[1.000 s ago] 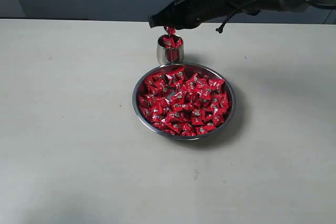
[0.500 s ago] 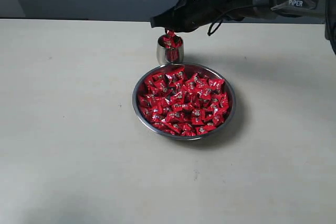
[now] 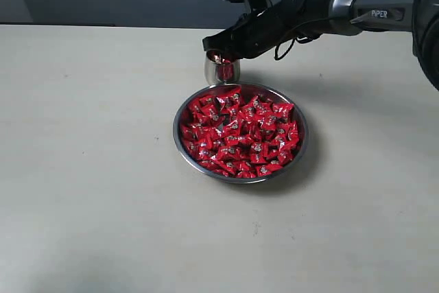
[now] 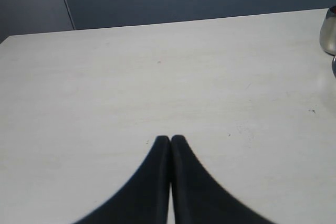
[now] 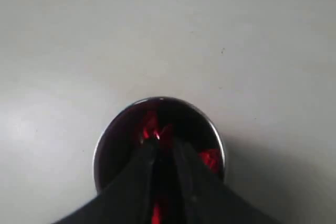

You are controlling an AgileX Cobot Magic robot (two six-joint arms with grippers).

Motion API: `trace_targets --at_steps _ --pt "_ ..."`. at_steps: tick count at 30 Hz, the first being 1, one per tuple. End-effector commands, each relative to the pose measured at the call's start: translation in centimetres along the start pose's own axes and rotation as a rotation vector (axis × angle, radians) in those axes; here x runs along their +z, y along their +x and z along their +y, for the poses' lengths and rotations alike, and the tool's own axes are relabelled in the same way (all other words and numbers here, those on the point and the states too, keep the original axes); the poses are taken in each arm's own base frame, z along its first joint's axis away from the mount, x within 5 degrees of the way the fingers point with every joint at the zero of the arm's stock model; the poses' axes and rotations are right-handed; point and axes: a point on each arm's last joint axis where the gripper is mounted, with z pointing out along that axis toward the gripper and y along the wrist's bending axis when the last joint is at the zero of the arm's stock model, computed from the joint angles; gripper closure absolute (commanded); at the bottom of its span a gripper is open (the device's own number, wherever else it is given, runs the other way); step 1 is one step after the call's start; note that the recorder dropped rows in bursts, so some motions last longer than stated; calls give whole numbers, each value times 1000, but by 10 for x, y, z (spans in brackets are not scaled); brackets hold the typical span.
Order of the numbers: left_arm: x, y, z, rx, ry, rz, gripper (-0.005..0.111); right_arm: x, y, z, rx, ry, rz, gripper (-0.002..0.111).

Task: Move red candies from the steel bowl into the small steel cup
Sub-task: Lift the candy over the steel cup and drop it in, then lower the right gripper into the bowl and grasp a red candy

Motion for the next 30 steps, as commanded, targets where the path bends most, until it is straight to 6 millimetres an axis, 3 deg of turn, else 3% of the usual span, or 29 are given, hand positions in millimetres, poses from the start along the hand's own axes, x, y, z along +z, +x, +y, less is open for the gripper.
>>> trace_targets --at_steps 1,4,12,15,20,30 --pt "-1 -3 0 2 6 -19 106 -7 -7 0 -1 -1 -18 66" --pt "-1 -3 0 2 6 -19 106 -15 -14 2 -9 -2 -38 58" --pt "-1 -3 0 2 6 -19 106 -59 -39 20 -45 -54 -67 64" --pt "-1 -3 0 2 6 -19 106 -74 -40 29 -66 -112 -3 64" --pt "-1 -3 0 2 6 -19 106 -81 -23 35 -141 -160 169 64" --pt "-1 -3 0 2 6 -19 106 -61 33 33 -209 -117 360 64"
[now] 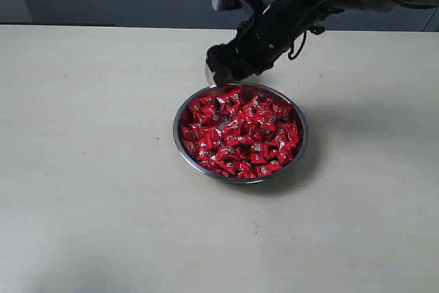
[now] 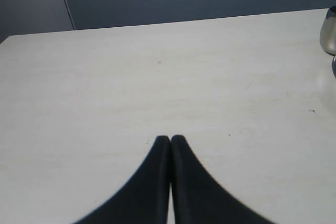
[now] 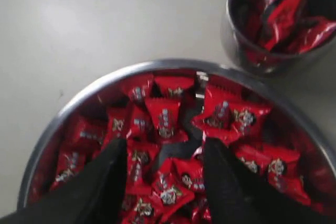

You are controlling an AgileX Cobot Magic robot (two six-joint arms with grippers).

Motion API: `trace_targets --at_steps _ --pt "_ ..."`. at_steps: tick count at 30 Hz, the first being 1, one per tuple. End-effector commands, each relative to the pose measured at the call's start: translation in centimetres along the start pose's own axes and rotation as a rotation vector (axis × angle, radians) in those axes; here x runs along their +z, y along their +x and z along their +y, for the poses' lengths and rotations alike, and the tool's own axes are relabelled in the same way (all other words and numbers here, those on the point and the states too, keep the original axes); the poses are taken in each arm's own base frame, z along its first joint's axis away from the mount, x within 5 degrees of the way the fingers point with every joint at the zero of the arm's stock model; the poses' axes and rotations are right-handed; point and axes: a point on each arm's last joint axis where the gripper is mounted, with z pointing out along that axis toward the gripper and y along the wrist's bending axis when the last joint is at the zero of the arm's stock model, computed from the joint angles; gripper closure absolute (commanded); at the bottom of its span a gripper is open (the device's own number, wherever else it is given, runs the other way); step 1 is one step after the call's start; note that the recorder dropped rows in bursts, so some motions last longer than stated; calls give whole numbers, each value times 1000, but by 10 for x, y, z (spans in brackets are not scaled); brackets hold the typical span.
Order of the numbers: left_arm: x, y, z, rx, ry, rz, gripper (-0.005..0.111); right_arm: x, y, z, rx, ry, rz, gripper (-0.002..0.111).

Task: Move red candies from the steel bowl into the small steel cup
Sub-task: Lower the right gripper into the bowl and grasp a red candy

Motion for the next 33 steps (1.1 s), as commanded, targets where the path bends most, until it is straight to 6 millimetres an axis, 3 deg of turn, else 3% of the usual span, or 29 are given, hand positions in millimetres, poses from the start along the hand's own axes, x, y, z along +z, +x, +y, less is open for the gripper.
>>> trace_targets --at_steps 1,5,14,25,28,33 --pt "-1 -3 0 2 6 -19 106 10 17 -2 -37 43 54 64" --pt "-1 -3 0 2 6 -19 106 21 24 -5 8 46 38 64" --pt "-1 -3 0 2 6 -19 106 64 26 14 -3 50 -6 64" --pt "-1 -3 0 2 6 -19 106 79 24 16 -17 95 -62 64" --pt "-1 -3 0 2 6 -19 106 82 26 15 -19 98 -55 76" --pt "-1 -3 0 2 6 -19 106 86 29 13 -19 97 -35 108"
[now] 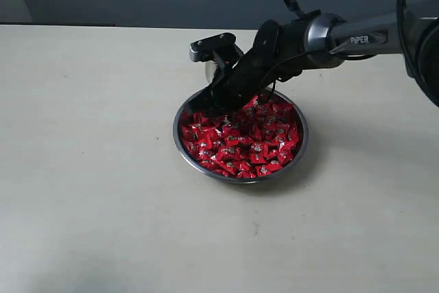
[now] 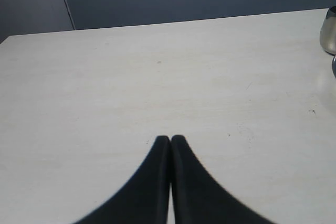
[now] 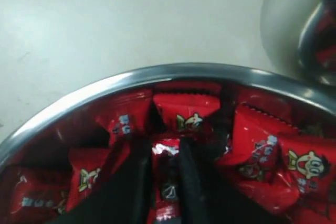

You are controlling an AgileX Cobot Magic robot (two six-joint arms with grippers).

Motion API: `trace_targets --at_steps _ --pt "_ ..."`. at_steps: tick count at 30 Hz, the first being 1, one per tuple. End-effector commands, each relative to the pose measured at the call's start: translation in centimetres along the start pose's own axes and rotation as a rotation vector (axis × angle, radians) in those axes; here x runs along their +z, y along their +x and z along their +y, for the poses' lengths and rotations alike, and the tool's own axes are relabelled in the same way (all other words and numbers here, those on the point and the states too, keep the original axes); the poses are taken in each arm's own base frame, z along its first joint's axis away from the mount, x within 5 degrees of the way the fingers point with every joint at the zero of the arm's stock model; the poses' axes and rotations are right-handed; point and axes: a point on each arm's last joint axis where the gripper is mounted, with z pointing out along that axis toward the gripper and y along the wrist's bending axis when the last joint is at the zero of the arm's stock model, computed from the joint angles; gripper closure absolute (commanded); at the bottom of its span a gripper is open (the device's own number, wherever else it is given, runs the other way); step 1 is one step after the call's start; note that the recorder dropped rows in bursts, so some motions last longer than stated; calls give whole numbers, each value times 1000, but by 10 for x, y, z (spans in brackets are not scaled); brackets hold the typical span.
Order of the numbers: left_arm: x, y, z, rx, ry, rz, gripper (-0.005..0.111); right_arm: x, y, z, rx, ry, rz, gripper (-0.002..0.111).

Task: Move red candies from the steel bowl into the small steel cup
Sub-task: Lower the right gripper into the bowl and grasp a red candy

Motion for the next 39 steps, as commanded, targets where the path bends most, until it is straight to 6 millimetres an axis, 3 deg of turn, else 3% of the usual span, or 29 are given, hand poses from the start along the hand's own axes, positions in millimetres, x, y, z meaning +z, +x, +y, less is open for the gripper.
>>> trace_targets --at_steps 1,10,15,19,20,21,26,28,30,39 --pt "-1 -3 0 2 6 -19 106 3 4 -2 -12 1 24 109" --pt "-1 -3 0 2 6 -19 106 -29 -13 6 -36 -13 -21 109" --pt "-1 -3 0 2 6 -19 106 -29 -7 7 -73 -21 43 108" --pt "-1 -3 0 2 6 -19 106 -22 -1 2 -67 8 80 87" --pt "-1 -3 0 2 6 -19 106 -17 2 1 -74 13 93 73" --pt "-1 -3 0 2 6 -19 106 -16 3 1 -76 14 96 69" --pt "-1 -3 0 2 6 -19 106 -1 10 -4 -63 24 102 71" --pt "-1 -3 0 2 6 -19 106 0 9 -4 -63 28 96 85" --pt "-1 -3 0 2 6 -19 106 -3 7 -4 -58 29 86 108" --pt "-1 -3 0 2 6 -19 106 -53 -18 7 -85 31 1 108"
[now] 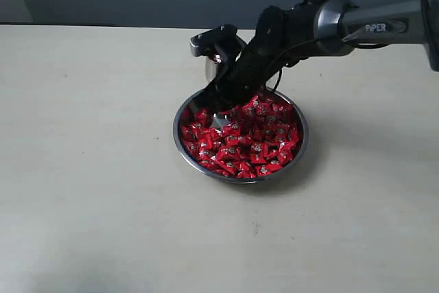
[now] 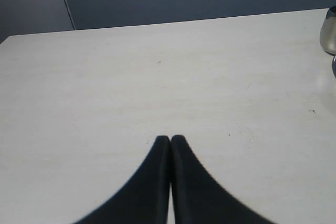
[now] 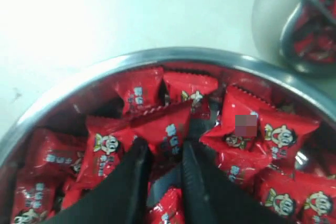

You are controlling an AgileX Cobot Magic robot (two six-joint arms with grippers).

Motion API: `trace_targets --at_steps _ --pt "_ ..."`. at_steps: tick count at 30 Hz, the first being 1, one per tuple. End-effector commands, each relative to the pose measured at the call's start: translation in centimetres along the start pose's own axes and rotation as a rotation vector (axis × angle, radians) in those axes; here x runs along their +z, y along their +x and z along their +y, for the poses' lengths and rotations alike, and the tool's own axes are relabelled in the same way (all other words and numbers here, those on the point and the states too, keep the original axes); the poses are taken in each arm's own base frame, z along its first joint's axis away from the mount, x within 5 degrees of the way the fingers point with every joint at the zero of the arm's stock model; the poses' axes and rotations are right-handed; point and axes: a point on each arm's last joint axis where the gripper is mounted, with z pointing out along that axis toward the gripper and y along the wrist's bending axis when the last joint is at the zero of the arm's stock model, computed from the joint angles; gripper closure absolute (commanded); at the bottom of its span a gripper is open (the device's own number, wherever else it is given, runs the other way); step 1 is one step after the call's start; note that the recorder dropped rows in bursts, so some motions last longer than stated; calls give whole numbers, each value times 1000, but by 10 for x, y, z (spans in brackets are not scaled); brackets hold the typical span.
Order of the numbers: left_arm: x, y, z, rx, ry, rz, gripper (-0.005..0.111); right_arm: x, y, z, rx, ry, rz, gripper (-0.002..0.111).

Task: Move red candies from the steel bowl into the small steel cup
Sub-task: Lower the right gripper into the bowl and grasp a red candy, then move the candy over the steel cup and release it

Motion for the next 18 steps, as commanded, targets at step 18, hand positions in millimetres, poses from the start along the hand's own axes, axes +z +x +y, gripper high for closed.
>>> trace_targets --at_steps 18 --pt "-1 -3 0 2 6 -19 106 -26 -60 -71 177 161 -363 108"
